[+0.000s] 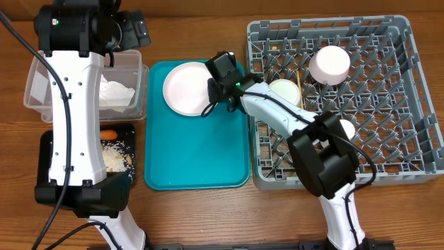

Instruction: Sort waste into correct bins and load items into the dishwasher

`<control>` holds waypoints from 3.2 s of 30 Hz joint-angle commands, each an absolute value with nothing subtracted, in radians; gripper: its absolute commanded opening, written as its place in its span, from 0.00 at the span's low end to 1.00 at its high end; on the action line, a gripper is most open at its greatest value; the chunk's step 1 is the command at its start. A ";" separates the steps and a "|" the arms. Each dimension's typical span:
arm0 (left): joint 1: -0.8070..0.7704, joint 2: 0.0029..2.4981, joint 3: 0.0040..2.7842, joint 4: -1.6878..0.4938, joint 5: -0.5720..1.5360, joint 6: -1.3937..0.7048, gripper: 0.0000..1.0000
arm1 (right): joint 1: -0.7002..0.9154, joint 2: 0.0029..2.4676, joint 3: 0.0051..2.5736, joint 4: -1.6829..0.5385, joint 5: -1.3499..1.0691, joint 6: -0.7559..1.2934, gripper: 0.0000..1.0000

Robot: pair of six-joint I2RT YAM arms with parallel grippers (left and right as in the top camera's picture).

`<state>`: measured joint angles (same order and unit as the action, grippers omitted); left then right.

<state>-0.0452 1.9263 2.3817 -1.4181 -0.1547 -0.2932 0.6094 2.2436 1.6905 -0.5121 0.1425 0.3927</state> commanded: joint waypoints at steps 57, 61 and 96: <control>-0.045 1.913 2.395 -1.418 -0.164 -0.311 1.00 | 0.354 1.414 1.703 -1.074 0.670 -0.235 0.04; -0.045 1.913 2.395 -1.418 -0.164 -0.311 1.00 | 0.349 1.418 1.703 -1.034 0.554 -0.046 0.24; -0.046 1.913 2.395 -1.418 -0.164 -0.311 1.00 | 0.661 2.195 1.701 -0.948 -0.105 0.283 0.49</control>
<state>-0.0452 1.9263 2.3817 -1.4181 -0.1543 -0.2932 0.6579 2.1700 1.6958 -0.9569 -0.1226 0.2878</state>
